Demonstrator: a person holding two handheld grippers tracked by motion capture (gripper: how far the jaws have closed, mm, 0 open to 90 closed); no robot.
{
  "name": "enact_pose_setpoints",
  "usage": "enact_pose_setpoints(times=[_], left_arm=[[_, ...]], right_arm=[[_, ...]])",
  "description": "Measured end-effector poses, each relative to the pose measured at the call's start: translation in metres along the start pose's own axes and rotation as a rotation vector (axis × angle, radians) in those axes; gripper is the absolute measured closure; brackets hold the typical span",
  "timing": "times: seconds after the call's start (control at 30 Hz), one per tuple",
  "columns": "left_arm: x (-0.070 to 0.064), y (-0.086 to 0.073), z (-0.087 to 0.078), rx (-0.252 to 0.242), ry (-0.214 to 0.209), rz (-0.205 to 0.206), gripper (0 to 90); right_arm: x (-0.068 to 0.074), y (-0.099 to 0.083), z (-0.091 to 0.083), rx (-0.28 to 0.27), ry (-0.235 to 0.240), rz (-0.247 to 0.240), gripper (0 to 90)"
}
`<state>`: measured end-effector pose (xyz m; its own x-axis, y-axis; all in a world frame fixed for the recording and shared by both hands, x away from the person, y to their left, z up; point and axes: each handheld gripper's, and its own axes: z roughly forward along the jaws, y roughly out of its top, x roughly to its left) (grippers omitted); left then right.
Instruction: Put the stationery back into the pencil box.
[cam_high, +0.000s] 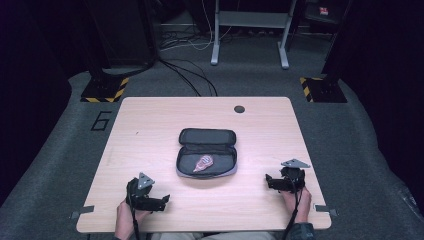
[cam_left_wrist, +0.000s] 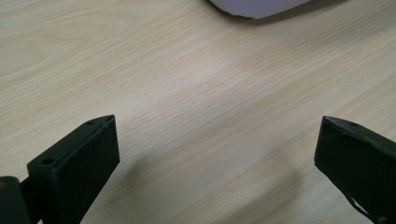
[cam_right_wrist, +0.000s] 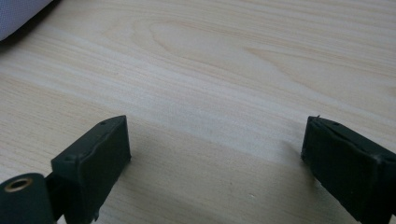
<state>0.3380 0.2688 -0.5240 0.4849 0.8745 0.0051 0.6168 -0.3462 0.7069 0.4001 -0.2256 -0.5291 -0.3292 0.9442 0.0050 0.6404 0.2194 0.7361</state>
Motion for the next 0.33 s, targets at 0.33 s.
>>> enact_pose_setpoints(times=[0.33], left_arm=[[0.0034,-0.0069,0.0046,-0.026,0.053,-0.052,0.0]], right_arm=[[0.0001,0.0008,0.0010,0.007,-0.004,0.003,5.5]])
